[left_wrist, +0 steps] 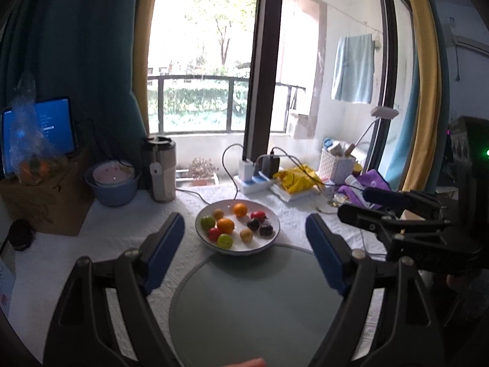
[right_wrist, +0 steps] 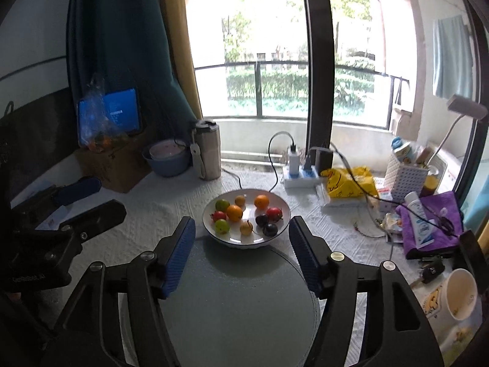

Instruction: Organize fruits

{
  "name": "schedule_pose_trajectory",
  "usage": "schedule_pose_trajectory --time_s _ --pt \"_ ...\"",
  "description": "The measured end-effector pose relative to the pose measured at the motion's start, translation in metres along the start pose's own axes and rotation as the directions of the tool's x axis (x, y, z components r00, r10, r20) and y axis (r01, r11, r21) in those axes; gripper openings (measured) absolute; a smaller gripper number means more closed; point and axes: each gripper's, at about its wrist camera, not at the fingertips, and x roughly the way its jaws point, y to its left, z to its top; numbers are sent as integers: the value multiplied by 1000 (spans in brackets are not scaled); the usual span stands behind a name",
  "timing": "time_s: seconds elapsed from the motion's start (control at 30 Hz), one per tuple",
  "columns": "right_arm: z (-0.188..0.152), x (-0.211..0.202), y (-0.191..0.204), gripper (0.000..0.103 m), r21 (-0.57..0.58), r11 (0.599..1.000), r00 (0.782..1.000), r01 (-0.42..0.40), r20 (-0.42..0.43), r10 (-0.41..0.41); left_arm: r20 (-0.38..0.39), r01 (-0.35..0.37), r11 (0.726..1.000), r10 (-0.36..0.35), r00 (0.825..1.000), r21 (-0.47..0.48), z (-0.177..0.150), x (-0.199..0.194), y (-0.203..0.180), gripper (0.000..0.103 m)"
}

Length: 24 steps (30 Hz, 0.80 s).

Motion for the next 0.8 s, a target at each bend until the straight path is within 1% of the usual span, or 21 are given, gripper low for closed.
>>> schedule_pose_trajectory --time_s 0.1,0.17,0.23,0.33,0.4,0.5,0.7,0.8 --pt "1 -19 5 69 -3 1000 999 26 33 -26 15 0 1000 0 1000 9 0 -13 -4 83" --pt "1 -31 8 75 -1 999 998 48 51 -48 17 -3 1000 3 1000 17 -1 -20 -6 83" --pt "1 -42 10 78 -3 997 995 72 70 -71 34 -26 999 25 999 20 -1 -29 -9 83" --pt "2 -58 12 78 5 994 989 108 99 -108 69 -74 997 73 995 15 0 -46 -10 85" --pt "3 -70 13 78 9 991 983 137 120 -137 89 -92 996 91 992 11 1 -55 -9 92" --pt "3 -86 17 78 8 986 975 168 143 -168 104 -137 990 136 985 11 0 -65 -9 93" --pt "0 -108 21 78 12 982 966 188 179 -187 120 -136 991 133 984 14 -1 -81 -13 94" --pt "-1 -114 21 79 19 981 963 192 188 -192 115 -141 990 139 984 7 -1 -86 -13 94"
